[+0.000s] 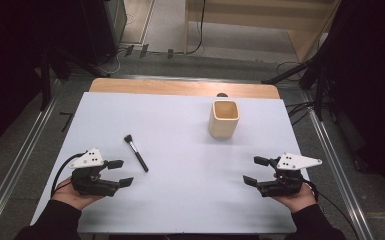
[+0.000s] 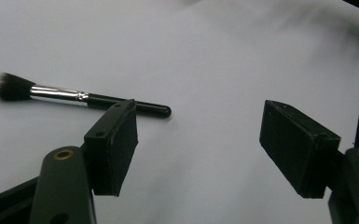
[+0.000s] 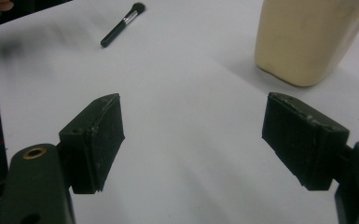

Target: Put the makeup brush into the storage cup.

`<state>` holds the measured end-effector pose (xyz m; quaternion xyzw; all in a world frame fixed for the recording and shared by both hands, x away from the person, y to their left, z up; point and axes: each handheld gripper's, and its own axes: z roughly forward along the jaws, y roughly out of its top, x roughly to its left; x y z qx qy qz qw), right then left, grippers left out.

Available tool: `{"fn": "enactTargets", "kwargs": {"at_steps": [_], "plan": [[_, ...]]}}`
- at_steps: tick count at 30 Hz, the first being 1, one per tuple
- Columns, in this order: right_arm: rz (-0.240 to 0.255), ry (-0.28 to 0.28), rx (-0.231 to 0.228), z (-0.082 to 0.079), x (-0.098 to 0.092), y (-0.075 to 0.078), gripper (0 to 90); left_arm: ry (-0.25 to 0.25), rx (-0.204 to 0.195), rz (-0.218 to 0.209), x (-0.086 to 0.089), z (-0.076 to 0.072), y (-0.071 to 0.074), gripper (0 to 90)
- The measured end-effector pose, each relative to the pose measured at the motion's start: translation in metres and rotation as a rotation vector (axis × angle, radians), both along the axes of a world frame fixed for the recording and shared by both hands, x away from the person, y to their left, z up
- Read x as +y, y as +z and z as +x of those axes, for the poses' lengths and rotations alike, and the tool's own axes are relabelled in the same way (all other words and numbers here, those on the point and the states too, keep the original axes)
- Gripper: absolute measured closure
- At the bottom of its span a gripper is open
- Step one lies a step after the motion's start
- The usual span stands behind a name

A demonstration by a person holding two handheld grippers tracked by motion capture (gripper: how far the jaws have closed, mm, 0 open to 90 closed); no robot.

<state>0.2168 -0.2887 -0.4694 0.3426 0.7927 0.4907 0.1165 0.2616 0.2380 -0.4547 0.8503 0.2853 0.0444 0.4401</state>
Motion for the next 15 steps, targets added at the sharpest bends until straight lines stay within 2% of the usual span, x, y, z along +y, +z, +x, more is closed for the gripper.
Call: {"fn": "enactTargets", "kwargs": {"at_steps": [6, 15], "plan": [[-0.014, 0.005, 0.003, 0.0002, 0.0006, 0.0000, 22.9, 0.002, 0.013, 0.006, 0.0002, 0.0004, -0.0006, 28.7], [-0.045, 0.011, 0.001, -0.0011, 0.0020, 0.0000, 23.3, 0.008, 0.002, 0.024, 0.0006, -0.0004, -0.0009, 29.2]]}}
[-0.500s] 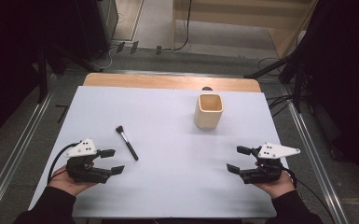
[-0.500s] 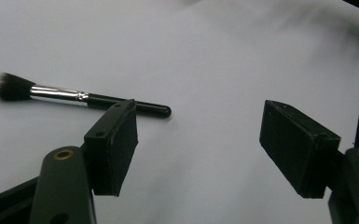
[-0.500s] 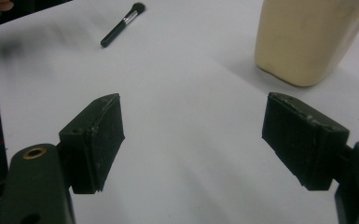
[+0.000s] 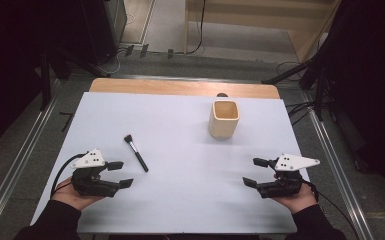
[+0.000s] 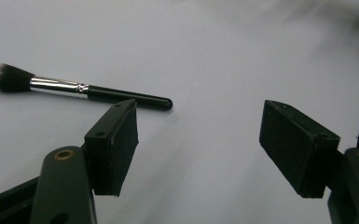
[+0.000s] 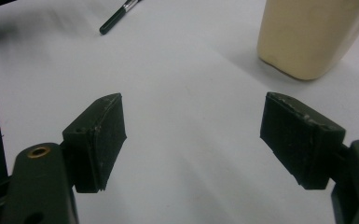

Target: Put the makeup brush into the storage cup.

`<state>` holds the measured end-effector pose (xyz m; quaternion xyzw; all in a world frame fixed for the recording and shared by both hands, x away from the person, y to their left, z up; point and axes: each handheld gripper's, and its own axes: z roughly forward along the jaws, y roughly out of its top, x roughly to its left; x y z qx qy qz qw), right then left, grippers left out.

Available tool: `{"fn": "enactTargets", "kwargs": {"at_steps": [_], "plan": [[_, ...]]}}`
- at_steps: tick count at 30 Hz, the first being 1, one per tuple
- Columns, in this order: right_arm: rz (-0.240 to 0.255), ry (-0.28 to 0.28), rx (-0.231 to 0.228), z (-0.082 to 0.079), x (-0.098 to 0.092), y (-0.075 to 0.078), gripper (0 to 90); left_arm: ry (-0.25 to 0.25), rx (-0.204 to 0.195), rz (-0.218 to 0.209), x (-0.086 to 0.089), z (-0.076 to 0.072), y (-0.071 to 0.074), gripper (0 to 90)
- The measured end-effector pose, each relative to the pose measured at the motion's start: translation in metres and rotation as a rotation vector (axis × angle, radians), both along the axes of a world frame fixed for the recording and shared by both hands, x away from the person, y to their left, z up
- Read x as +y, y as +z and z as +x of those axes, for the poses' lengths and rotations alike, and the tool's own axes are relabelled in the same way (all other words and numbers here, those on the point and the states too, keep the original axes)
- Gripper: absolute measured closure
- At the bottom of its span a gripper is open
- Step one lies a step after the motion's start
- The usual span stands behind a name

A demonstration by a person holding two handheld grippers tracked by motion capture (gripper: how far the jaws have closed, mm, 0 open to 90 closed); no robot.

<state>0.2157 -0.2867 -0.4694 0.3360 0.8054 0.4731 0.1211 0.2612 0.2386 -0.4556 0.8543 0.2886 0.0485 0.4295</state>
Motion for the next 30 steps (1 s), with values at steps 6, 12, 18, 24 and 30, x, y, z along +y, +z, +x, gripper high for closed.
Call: {"fn": "enactTargets", "kwargs": {"at_steps": [6, 12, 18, 24, 30], "plan": [[-0.002, 0.000, 0.003, 0.0003, -0.0002, -0.0001, 23.3, 0.003, 0.004, 0.004, 0.0004, 0.0008, -0.0006, 29.3], [-0.004, -0.001, 0.003, 0.0003, -0.0002, -0.0001, 23.3, 0.002, 0.001, 0.004, 0.0003, 0.0011, -0.0004, 29.4], [-0.004, 0.005, 0.004, 0.0003, 0.0001, -0.0005, 23.3, 0.000, 0.004, 0.010, -0.0020, 0.0037, -0.0015, 29.4], [-0.005, 0.004, 0.012, 0.0002, 0.0003, -0.0008, 23.3, 0.006, 0.004, 0.015, -0.0025, 0.0041, -0.0017, 29.5], [-0.007, 0.003, 0.012, 0.0001, 0.0004, -0.0008, 23.3, 0.018, 0.007, 0.019, -0.0027, 0.0044, -0.0016, 29.5]]}}
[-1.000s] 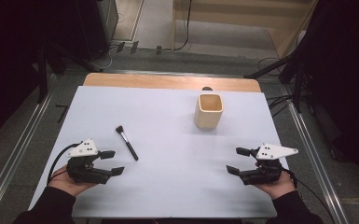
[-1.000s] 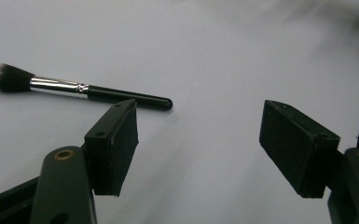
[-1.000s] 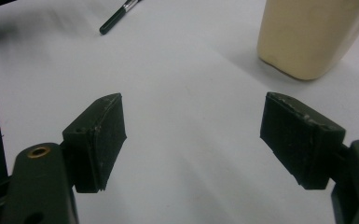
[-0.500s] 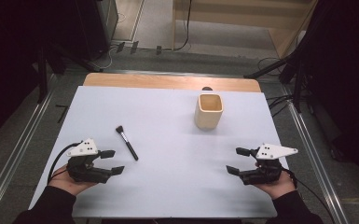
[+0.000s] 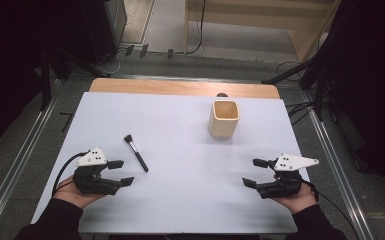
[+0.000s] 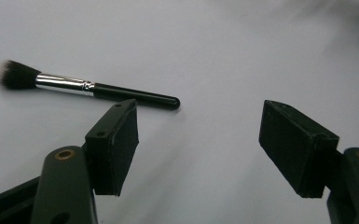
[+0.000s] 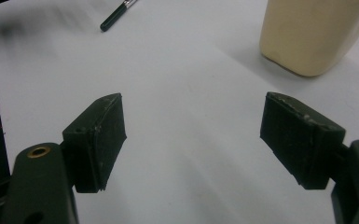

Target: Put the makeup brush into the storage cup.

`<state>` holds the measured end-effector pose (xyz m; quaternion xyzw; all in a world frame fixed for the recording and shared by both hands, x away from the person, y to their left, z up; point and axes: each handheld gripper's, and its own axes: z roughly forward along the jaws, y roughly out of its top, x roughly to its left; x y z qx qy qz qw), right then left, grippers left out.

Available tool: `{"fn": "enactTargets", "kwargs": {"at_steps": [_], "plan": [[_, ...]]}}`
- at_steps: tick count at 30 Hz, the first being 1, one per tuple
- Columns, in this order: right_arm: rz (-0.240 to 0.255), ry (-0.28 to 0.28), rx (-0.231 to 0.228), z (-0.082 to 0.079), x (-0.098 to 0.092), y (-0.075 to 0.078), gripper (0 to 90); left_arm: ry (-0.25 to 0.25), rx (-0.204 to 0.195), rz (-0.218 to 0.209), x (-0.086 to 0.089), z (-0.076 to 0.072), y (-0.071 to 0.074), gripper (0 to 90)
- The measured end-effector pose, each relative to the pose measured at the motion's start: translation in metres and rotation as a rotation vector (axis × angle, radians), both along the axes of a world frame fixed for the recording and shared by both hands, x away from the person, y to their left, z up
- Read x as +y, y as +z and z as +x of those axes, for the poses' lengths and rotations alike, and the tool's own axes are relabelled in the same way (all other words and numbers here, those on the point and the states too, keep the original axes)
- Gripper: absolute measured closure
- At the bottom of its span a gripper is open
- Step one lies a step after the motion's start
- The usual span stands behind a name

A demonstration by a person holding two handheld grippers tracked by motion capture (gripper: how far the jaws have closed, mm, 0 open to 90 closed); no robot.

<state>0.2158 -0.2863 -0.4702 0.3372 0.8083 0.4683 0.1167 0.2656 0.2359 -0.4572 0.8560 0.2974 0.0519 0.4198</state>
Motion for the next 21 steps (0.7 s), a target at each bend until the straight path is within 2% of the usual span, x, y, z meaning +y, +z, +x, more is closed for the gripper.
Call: {"fn": "enactTargets", "kwargs": {"at_steps": [6, 10, 13, 21], "plan": [[0.001, 0.001, 0.001, 0.000, 0.000, 0.000, 23.3, 0.013, 0.002, 0.000, 0.000, 0.001, 0.000, 29.5], [0.000, 0.002, 0.000, 0.000, 0.000, 0.000, 23.3, 0.006, -0.014, 0.005, 0.000, 0.003, 0.001, 29.5], [0.003, 0.002, 0.001, 0.000, 0.000, 0.000, 23.3, 0.003, -0.009, -0.013, -0.001, 0.008, 0.004, 29.5], [0.004, 0.005, 0.003, -0.001, 0.001, 0.000, 23.3, -0.025, -0.050, -0.006, -0.008, 0.023, 0.017, 29.2]]}}
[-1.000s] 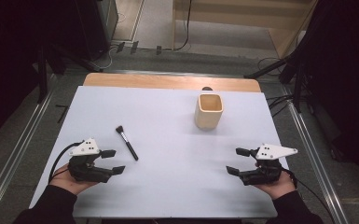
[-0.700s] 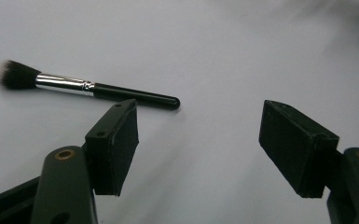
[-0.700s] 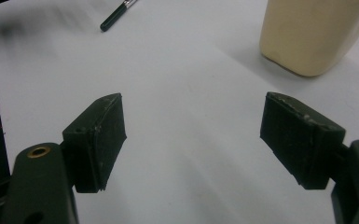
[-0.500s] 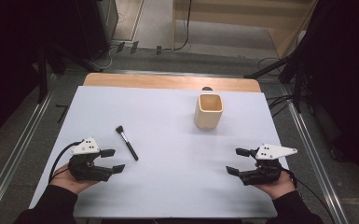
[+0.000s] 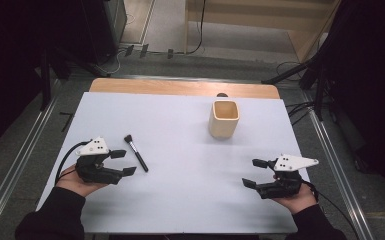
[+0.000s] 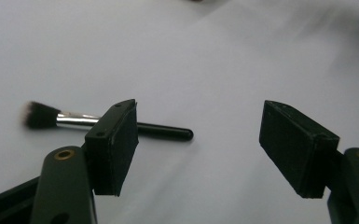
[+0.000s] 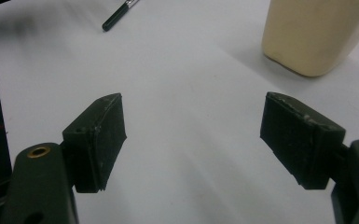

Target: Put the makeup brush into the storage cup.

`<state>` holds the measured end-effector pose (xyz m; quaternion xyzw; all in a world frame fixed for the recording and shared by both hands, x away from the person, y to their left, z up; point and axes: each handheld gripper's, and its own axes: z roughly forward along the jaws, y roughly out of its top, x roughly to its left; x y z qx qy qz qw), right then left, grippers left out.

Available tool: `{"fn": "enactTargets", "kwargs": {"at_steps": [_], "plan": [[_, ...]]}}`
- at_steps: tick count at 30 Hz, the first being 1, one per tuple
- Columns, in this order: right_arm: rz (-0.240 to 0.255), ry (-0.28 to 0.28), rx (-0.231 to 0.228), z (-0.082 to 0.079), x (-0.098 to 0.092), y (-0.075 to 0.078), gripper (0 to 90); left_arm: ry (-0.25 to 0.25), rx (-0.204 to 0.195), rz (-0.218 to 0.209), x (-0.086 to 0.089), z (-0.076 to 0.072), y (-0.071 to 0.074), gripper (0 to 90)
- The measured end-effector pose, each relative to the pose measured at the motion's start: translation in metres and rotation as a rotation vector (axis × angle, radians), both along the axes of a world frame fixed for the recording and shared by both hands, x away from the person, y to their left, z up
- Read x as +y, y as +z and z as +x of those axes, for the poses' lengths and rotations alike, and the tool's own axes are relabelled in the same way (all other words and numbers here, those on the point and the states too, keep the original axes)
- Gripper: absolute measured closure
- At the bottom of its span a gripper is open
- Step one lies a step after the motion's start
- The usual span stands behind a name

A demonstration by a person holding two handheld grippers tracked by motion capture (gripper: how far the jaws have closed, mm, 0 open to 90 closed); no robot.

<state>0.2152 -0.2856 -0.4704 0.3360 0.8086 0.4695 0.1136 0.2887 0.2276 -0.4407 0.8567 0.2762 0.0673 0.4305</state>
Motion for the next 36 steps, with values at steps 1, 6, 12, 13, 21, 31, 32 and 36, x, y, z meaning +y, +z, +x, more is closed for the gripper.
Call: {"fn": "enactTargets", "kwargs": {"at_steps": [1, 6, 12, 13, 21, 31, 32, 36], "plan": [[0.000, 0.000, 0.000, 0.000, 0.000, 0.000, 23.3, 0.000, 0.001, -0.005, -0.001, 0.002, 0.001, 29.2], [0.004, 0.001, 0.001, 0.000, 0.000, 0.000, 23.3, -0.009, -0.005, 0.007, -0.007, 0.009, 0.003, 29.0], [0.004, 0.005, 0.000, 0.000, 0.000, 0.000, 23.2, -0.009, -0.008, 0.008, -0.009, 0.017, 0.004, 29.0], [0.004, 0.005, 0.000, 0.000, 0.000, 0.000, 23.2, -0.009, -0.006, 0.008, -0.009, 0.018, 0.004, 29.0], [0.006, 0.010, 0.000, 0.000, 0.001, 0.000, 23.2, -0.010, -0.018, 0.000, -0.013, 0.033, 0.008, 29.0], [0.007, 0.022, 0.001, 0.001, 0.002, -0.001, 23.2, -0.014, -0.035, -0.002, -0.018, 0.049, 0.010, 29.0], [0.009, 0.021, 0.004, 0.000, 0.002, -0.001, 23.2, -0.016, -0.040, 0.013, -0.019, 0.051, 0.010, 28.9], [0.011, 0.024, 0.002, 0.000, 0.002, 0.000, 23.1, -0.040, -0.050, 0.041, -0.023, 0.058, 0.012, 28.7]]}}
